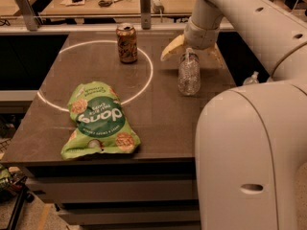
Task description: Place water bottle upright
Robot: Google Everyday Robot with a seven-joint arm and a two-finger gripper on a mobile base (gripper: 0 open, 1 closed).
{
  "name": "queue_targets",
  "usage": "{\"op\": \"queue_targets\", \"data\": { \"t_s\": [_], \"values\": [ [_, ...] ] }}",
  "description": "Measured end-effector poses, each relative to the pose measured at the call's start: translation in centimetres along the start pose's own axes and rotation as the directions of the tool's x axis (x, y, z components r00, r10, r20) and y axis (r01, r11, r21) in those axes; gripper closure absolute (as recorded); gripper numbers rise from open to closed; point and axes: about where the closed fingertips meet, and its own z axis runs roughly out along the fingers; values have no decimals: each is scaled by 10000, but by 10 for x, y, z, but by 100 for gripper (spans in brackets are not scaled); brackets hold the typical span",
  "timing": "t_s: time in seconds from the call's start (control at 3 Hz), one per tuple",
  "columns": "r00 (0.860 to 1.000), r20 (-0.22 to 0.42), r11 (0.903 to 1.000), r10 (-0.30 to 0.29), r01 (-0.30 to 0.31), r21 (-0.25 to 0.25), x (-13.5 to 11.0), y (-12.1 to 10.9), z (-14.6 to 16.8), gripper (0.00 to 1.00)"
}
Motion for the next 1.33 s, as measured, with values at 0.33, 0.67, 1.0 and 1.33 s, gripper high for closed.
{"op": "queue_targets", "data": {
  "t_s": [0.33, 0.67, 1.0, 1.33],
  "values": [
    [9999, -108, 10000, 97, -97, 16, 2, 2, 4, 18],
    [9999, -114, 9998, 82, -80, 170, 3, 3, 3, 42],
    [9997, -118, 9981, -236, 243, 562, 1, 5, 0, 64],
    [9886, -170, 9832, -1499, 1508, 1029, 1, 17, -15, 88]
  ]
}}
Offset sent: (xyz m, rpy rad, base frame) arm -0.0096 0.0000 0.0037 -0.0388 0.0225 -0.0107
